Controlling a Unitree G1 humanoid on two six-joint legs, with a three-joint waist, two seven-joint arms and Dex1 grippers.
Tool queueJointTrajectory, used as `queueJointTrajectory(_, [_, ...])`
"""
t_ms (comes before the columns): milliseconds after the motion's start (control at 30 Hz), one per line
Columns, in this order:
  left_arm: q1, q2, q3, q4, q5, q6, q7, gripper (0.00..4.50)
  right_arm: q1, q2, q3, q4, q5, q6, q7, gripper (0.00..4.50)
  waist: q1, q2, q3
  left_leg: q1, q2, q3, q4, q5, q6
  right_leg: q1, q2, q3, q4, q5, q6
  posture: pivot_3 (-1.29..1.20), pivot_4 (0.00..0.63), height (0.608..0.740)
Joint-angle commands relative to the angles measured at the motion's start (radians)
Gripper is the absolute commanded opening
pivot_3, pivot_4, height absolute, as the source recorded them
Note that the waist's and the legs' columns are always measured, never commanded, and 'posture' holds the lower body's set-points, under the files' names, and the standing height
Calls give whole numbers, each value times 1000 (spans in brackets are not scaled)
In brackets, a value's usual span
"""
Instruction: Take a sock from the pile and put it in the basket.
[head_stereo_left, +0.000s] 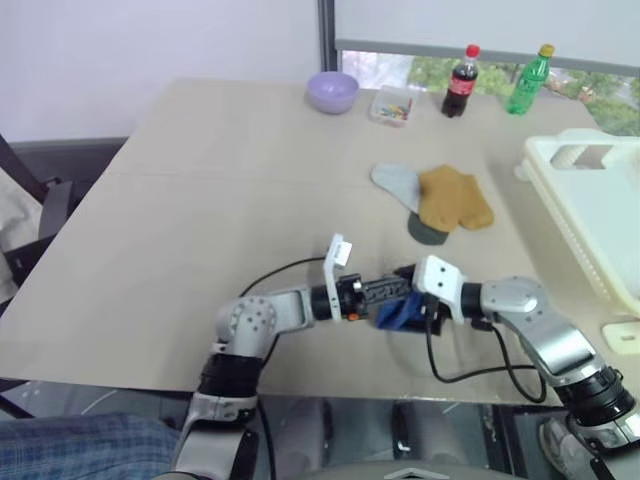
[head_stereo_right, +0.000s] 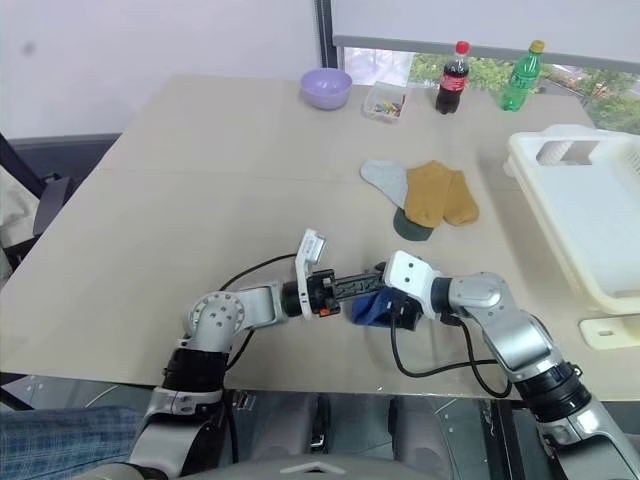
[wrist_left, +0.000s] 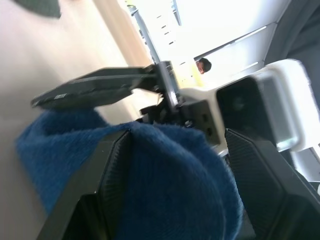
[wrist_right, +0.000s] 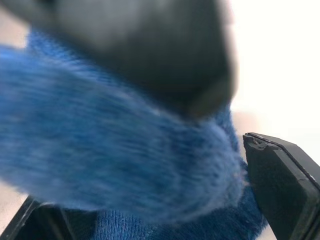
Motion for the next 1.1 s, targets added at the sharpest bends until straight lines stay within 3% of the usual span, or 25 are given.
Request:
queueJointTrajectory(33, [-14,-10,-10,1,-5,3,-23,3200,12,-28,-50,-36,-8,19,-19,4412,2,0,0,0,0,0,0,0,0,0,0,0,0,0,0,0,150,730])
queueJointTrajectory(700, [-56,-74,89,43,-75,54,-10,3200,22,-42,-174,-86,71,65,-44,4412,2,0,2,-1,0,-1,0,0,0,0,0,-1,-1,0,0,0,150,730])
queueJointTrajectory(1100, [-70,-86,75,59,-57,46,-23,3200,115,-208,-287,-217,150,216,7,4412,2,0,3,-2,-1,-1,0,0,0,0,0,-1,-1,0,0,0,150,730])
